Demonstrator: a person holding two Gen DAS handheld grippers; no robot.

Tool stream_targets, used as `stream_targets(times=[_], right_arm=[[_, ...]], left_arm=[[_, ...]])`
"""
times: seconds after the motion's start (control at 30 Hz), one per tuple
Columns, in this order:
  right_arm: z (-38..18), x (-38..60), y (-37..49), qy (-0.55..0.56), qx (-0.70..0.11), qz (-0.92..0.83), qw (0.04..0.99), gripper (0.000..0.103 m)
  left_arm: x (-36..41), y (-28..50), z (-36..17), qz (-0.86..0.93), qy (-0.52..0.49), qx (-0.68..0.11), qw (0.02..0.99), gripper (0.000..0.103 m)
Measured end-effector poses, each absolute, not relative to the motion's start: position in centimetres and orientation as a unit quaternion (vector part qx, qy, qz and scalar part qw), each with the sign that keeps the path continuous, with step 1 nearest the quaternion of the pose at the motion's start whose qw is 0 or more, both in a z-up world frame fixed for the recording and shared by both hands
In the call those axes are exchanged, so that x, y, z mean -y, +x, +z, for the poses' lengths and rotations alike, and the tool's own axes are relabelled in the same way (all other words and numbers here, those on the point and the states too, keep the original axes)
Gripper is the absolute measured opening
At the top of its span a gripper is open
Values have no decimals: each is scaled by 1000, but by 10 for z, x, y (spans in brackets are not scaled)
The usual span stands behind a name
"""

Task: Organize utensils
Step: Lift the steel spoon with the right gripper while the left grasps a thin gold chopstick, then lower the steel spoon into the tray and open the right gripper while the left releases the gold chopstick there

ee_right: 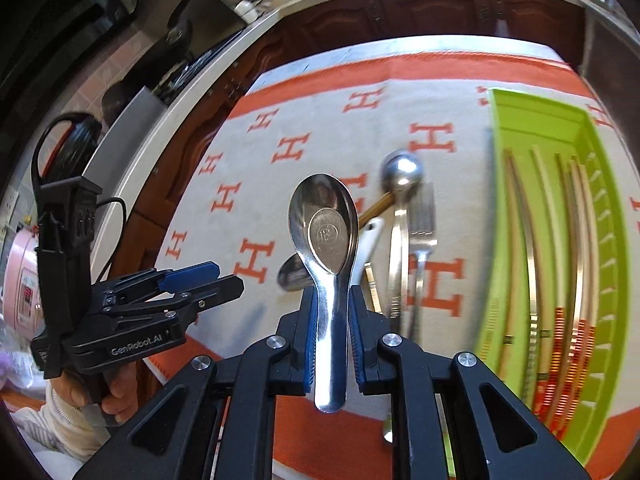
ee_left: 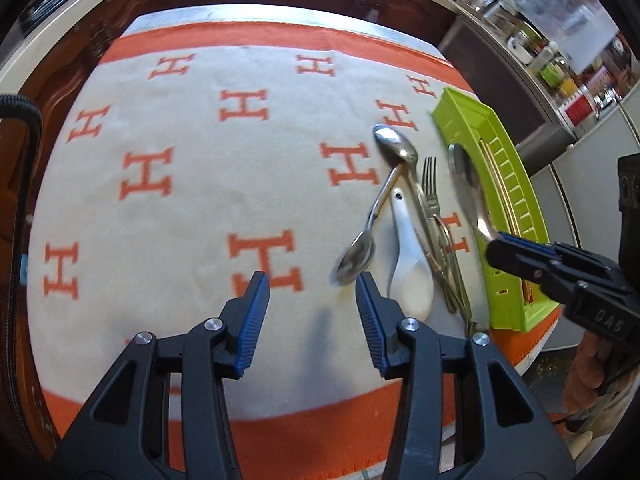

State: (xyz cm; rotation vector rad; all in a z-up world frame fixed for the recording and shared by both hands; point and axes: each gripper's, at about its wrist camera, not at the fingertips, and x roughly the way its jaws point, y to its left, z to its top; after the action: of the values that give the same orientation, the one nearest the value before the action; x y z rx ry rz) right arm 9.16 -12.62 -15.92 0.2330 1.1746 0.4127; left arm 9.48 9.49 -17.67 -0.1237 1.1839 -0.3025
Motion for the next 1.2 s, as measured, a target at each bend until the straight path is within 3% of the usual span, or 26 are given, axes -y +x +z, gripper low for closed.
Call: stream_targets(times=[0.73, 0.77, 0.83, 0.97, 1.0, 1.2], right_arm=[[-156, 239, 78, 180, -525, 115, 824, 14], [-157, 235, 79, 180, -525, 115, 824, 14], [-158, 236, 79, 183, -525, 114, 823, 14], [-159, 238, 76, 186, -524, 112, 824, 14], [-159, 238, 76, 188, -524, 111, 823, 14], [-160, 241, 72, 196, -522, 110, 823, 14]], left_arm=[[-56, 140, -211, -227, -20, -573, 787, 43], [-53, 140, -211, -229, -16, -571, 788, 40], [-50, 138, -212, -234, -8, -573, 786, 19], [-42, 130, -210, -243, 3, -565, 789, 11], [-40, 127, -209, -247, 4, -562, 789, 4], [-34, 107, -202, -224, 10, -555, 801, 3]])
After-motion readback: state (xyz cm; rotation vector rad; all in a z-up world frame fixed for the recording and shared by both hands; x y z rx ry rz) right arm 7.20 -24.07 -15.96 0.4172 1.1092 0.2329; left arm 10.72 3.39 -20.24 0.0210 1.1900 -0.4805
